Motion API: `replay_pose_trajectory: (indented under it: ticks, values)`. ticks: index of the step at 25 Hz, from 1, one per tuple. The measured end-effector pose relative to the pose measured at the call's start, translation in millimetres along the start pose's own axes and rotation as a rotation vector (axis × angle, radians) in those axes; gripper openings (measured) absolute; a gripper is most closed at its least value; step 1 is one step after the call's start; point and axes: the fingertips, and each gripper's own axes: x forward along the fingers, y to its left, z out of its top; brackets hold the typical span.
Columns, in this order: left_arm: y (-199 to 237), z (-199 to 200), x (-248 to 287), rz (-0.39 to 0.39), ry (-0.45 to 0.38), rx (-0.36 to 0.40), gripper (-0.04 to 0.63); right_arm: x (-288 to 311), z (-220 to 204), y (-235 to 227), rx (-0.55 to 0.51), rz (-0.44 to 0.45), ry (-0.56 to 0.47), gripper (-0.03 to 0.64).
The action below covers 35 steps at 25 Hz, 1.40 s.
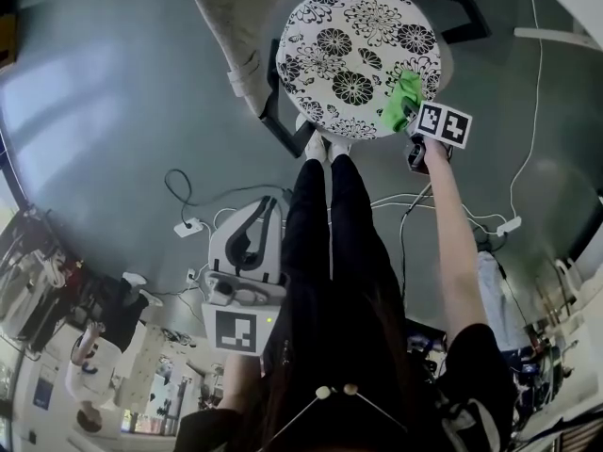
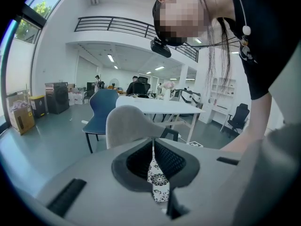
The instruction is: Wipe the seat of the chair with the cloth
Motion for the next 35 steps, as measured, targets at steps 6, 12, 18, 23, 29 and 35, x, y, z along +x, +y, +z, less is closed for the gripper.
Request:
replay_pose_trajectory:
  ticks: [6,12,18,23,29,35]
  values:
    - [-0.4,8.5,-0.6,0.003,-0.025,0.018,0.017,-35.9,3.2,-53.3,0.005,-0.136,-0.035,0.046]
    - [0.1,43.2,-4.4,0.002,-0.101,0.056,0.017,-122.8,17.1,-7.1,-0.118,-0.117,-0.204,0.046]
    - [-13.8,99.6,-8.9,-0.069,-0.186,0.063,0.017,-238.6,24.8,112.3,-0.319,0.006,-0.406,0.046]
    - [-25.2,145.9,-15.3,-0.123,-0.22,0.063,0.017,-332.3,36.1,196.0,-0.386,0.097,-0.603,0.046]
    - [-51.1,218.0,-36.8,-0.174,-0.318,0.156,0.017,-448.6,59.9,260.0,-0.494,0.152,-0.857,0.046]
    - [-74.5,272.5,-72.2,-0.188,-0.414,0.214,0.017,-547.5,58.4,297.8,-0.707,0.109,-1.054,0.046]
